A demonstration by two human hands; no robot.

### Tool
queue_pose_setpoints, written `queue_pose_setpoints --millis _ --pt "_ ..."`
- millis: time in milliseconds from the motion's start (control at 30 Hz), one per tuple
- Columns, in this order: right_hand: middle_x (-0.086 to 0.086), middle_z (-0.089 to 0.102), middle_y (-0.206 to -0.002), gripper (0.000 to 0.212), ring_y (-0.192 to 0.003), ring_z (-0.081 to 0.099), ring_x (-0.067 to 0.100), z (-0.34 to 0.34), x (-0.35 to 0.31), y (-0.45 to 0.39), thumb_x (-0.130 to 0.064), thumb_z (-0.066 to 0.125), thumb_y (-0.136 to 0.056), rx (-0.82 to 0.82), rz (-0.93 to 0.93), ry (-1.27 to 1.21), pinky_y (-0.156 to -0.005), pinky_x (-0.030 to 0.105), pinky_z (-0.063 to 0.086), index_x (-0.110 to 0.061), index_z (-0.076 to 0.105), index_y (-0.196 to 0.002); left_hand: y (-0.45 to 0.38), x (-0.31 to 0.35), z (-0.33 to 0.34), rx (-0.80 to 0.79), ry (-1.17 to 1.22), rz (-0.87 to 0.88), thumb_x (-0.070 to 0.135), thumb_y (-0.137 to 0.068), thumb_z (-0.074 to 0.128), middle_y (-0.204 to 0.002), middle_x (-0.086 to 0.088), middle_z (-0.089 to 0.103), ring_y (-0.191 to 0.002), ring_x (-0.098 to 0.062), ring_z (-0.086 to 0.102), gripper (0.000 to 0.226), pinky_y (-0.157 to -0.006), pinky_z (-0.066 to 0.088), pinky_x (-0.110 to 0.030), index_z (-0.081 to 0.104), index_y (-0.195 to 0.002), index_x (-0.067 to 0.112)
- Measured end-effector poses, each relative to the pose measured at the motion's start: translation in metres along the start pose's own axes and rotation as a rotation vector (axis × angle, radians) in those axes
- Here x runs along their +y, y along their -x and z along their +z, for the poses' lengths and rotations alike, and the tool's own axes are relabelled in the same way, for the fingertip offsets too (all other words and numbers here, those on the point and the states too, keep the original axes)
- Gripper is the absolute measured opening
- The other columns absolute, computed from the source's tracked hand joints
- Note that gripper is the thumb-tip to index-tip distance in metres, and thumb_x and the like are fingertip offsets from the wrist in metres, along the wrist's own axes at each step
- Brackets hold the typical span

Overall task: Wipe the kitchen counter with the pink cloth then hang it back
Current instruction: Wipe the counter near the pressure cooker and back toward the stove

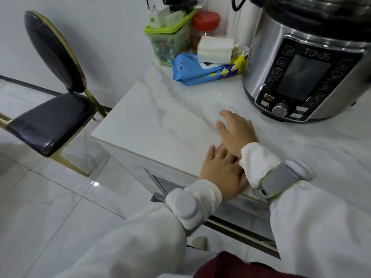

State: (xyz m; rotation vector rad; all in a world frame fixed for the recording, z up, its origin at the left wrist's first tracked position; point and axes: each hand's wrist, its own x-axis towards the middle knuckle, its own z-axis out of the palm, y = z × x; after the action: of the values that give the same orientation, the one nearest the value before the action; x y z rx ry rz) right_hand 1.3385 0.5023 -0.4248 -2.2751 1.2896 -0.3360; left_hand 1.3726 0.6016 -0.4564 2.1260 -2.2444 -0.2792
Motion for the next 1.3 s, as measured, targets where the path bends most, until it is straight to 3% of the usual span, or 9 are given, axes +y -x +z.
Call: queue_pose_setpoints --millis 200,367,533,633,767,900,1067,1200,1300 --pt "0.012 0.053 -0.135 0.043 -0.123 0.046 0.035 0.003 -0.013 -0.008 -0.028 0.04 -0.096 -0.046 -0.032 0.009 -0.109 0.049 0.029 -0.014 0.039 -0.137 -0.007 -0.122 -0.017 0.055 0.015 -0.382 0.045 -0.094 0.028 -0.161 0.008 0.007 -0.149 -0.021 0.01 0.062 -0.113 0.009 -0.06 0.008 -0.151 0.034" --pt "0.011 0.053 -0.136 0.043 -0.126 0.044 0.034 0.011 -0.019 -0.007 -0.031 0.036 -0.098 -0.096 -0.014 0.015 -0.111 0.049 0.026 -0.016 0.037 -0.138 0.026 -0.259 -0.036 0.145 0.121 -0.864 0.04 -0.093 0.029 -0.159 0.003 0.015 -0.146 -0.025 0.016 0.056 -0.114 0.011 -0.059 0.019 -0.147 0.033" --pt "0.011 0.053 -0.136 0.043 -0.127 0.043 0.034 0.016 -0.026 -0.007 -0.031 0.035 -0.098 -0.104 -0.014 -0.006 -0.111 0.048 0.027 -0.015 0.038 -0.138 0.018 -0.238 -0.029 0.277 0.148 -1.116 0.036 -0.094 0.03 -0.157 -0.008 0.018 -0.143 -0.033 0.019 0.055 -0.113 0.019 -0.048 0.024 -0.147 0.024" --pt "0.013 0.055 -0.133 0.042 -0.126 0.043 0.035 0.018 -0.03 -0.007 -0.029 0.037 -0.098 -0.062 -0.045 -0.012 -0.108 0.045 0.03 -0.012 0.043 -0.136 -0.009 -0.17 -0.019 0.25 0.075 -0.902 0.039 -0.091 0.02 -0.155 -0.014 0.022 -0.14 -0.038 0.023 0.06 -0.109 0.025 -0.048 0.023 -0.148 0.02" --pt "0.012 0.055 -0.132 0.041 -0.128 0.039 0.033 0.013 -0.033 -0.01 -0.029 0.037 -0.098 -0.039 -0.043 -0.052 -0.11 0.044 0.028 -0.014 0.044 -0.135 -0.011 -0.051 0.0 0.124 0.029 -0.283 0.044 -0.08 0.021 -0.136 -0.013 0.051 -0.124 -0.037 0.044 0.069 -0.097 0.039 -0.045 0.046 -0.138 0.015" --pt "0.009 0.055 -0.131 0.041 -0.129 0.037 0.031 0.01 -0.037 -0.015 -0.032 0.035 -0.098 -0.052 -0.038 -0.033 -0.111 0.045 0.027 -0.016 0.044 -0.135 0.006 -0.034 -0.001 0.054 -0.002 0.046 0.046 -0.086 0.033 -0.128 -0.008 0.062 -0.125 -0.033 0.05 0.055 -0.109 0.033 -0.052 0.062 -0.125 0.02" --pt "0.011 0.058 -0.128 0.04 -0.126 0.041 0.033 0.021 -0.049 -0.013 -0.032 0.036 -0.098 -0.095 -0.089 0.014 -0.109 0.043 0.029 -0.015 0.046 -0.133 0.002 -0.16 -0.025 0.066 0.018 -0.457 0.053 -0.089 0.021 -0.161 0.007 0.009 -0.149 -0.02 0.01 0.064 -0.115 0.009 -0.057 0.013 -0.15 0.035" --pt "0.01 0.056 -0.13 0.042 -0.129 0.039 0.032 0.028 -0.05 -0.013 -0.033 0.036 -0.098 -0.119 -0.092 0.024 -0.111 0.045 0.027 -0.016 0.044 -0.135 0.054 -0.266 -0.034 0.195 0.15 -0.941 0.04 -0.094 0.031 -0.16 -0.001 0.014 -0.146 -0.027 0.017 0.057 -0.118 0.01 -0.054 0.019 -0.149 0.029" --pt "0.01 0.055 -0.132 0.042 -0.13 0.037 0.031 0.033 -0.053 -0.014 -0.033 0.036 -0.098 -0.128 -0.082 0.02 -0.112 0.046 0.025 -0.016 0.043 -0.136 0.062 -0.264 -0.03 0.32 0.217 -1.092 0.033 -0.095 0.033 -0.156 -0.015 0.02 -0.141 -0.039 0.02 0.059 -0.119 0.014 -0.049 0.02 -0.149 0.014"
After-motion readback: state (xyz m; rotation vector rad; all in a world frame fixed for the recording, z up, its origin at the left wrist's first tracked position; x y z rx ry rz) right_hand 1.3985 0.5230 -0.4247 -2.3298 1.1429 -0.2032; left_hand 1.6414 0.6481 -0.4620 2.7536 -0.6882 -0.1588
